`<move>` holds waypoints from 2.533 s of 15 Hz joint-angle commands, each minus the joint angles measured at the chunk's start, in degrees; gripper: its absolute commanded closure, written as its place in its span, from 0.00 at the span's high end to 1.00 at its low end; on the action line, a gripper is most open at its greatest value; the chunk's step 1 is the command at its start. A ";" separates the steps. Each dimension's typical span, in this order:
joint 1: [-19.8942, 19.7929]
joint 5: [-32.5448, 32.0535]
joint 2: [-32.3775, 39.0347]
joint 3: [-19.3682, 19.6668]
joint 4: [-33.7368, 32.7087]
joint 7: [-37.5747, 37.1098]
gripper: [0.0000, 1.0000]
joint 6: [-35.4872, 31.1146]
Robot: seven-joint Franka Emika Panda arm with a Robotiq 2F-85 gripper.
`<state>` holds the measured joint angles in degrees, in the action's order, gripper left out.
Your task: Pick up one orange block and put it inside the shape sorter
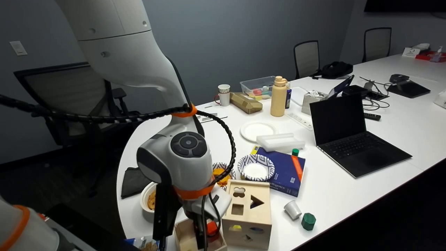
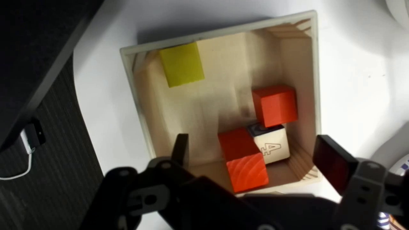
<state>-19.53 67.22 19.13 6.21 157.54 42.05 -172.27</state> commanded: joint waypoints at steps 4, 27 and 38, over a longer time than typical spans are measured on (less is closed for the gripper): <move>-0.33 0.60 4.77 -0.36 -3.62 0.56 1.00 -1.20; 2.58 -2.02 3.50 3.12 -3.45 -2.43 0.08 -2.39; 16.58 -12.83 -3.59 20.40 -0.07 -15.26 0.08 8.19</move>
<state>-8.43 58.89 17.72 20.78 157.45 32.47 -168.33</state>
